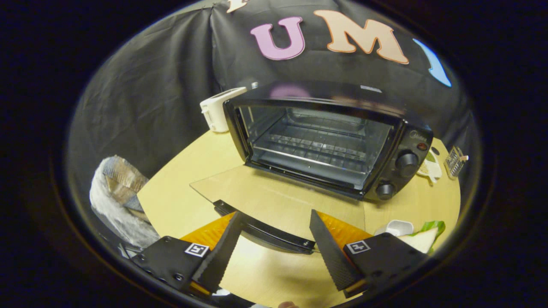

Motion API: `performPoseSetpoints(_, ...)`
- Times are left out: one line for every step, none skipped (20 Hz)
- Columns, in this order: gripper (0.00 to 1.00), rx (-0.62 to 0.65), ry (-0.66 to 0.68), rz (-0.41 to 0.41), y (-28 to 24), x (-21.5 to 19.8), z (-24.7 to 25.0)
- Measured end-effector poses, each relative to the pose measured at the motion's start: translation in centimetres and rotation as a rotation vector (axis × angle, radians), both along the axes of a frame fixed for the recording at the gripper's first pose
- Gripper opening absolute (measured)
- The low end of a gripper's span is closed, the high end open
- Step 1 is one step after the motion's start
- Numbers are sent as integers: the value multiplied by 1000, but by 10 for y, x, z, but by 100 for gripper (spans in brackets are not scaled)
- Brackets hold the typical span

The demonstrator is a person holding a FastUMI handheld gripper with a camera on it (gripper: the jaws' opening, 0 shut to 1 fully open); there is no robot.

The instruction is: Open the toaster oven, put the food inside, and close the toaster oven door.

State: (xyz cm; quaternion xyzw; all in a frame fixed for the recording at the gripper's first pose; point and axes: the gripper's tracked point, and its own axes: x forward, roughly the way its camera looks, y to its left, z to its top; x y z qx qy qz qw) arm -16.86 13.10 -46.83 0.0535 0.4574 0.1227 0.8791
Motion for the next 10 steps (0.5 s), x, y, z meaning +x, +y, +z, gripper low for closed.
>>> performPoseSetpoints(100, -13, 0, 20, 1, -3, -4)
performPoseSetpoints(100, -29, -2, 44, 2, -5, -7)
performPoseSetpoints(100, -43, -5, 64, 2, -8, -11)
performPoseSetpoints(100, -50, -1, 75, 2, -10, -13)
performPoseSetpoints(100, -50, 9, 81, 3, -14, -17)
performPoseSetpoints(100, -44, 26, 80, 4, -17, -22)
performPoseSetpoints(100, -38, 53, 79, 5, -22, -29)
performPoseSetpoints(100, -30, 77, 77, 5, -26, -34)
performPoseSetpoints(100, -24, 102, 76, 5, -32, -39)
performPoseSetpoints(100, -23, 113, 74, 5, -35, -42)
